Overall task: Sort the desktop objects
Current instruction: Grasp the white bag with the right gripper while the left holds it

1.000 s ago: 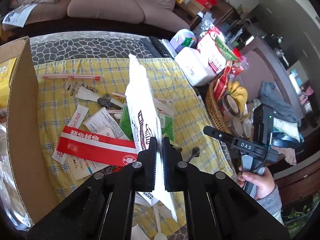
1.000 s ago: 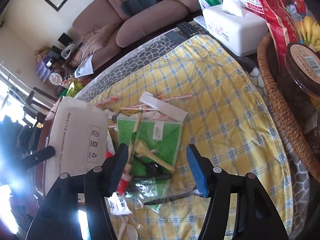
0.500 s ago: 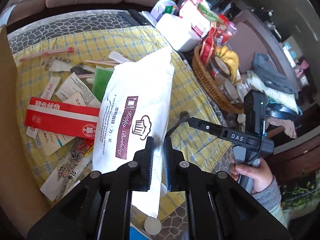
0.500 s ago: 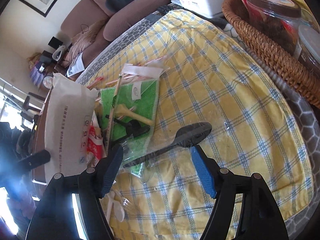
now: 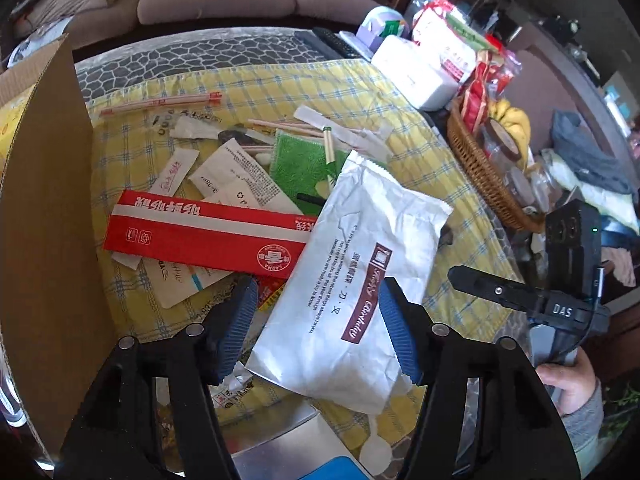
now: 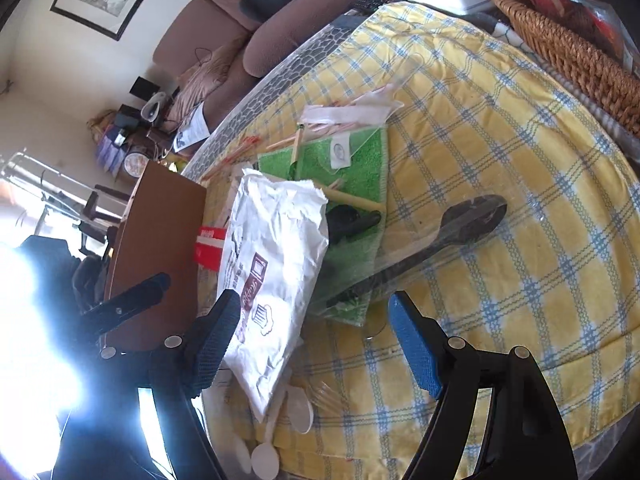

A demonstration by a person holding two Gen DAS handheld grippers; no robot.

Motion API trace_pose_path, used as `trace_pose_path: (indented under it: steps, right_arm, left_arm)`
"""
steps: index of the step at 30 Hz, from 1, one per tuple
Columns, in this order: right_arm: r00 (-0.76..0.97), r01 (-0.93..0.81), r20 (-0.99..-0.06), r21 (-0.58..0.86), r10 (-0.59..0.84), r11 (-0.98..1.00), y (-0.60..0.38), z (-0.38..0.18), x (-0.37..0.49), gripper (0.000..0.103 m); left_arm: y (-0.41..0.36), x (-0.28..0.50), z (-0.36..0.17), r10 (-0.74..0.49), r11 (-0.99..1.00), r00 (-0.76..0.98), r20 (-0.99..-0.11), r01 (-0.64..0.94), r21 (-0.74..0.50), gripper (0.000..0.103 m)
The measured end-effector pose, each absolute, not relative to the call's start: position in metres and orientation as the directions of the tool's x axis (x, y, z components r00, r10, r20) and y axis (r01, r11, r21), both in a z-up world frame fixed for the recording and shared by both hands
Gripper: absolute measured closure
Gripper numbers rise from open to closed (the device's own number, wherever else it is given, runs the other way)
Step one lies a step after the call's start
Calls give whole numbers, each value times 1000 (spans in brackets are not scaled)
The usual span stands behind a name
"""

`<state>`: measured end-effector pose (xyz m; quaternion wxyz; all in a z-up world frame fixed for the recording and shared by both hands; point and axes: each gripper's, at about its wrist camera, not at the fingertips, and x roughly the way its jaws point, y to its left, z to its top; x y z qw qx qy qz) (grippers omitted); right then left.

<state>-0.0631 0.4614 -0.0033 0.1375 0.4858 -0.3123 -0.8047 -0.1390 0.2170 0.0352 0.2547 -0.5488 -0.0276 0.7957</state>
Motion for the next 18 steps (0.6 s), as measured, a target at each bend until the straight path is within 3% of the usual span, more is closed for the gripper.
trace_pose_path:
  steps: [5, 8, 13, 15, 17, 18]
  right_arm:
    - [-461, -63, -678, 669, -573, -741, 437, -20, -59, 24]
    - [-452, -58, -664, 689, -597, -723, 427, -27, -63, 32]
    - [-449, -45, -657, 694, -606, -719, 417, -27, -70, 37]
    - [-455, -38, -648, 700, -611, -713, 415, -26, -71, 46]
    - [-468, -31, -638, 704, -612, -710, 414, -22, -72, 52]
    - [-474, -29, -634, 705, -611, -709, 414, -19, -71, 52]
  left_arm:
    - [224, -150, 0, 386, -886, -223, -895, -360, -293, 44]
    - [231, -154, -15, 380, -882, -174, -909, -363, -299, 44]
    - [235, -154, -13, 384, -872, -160, -909, -387, -300, 45]
    - [235, -154, -11, 413, -860, -146, -899, -386, -333, 65]
    - [232, -152, -7, 421, -858, -156, -894, -387, -337, 70]
    - [231, -151, -5, 428, -856, -161, -890, -388, -342, 79]
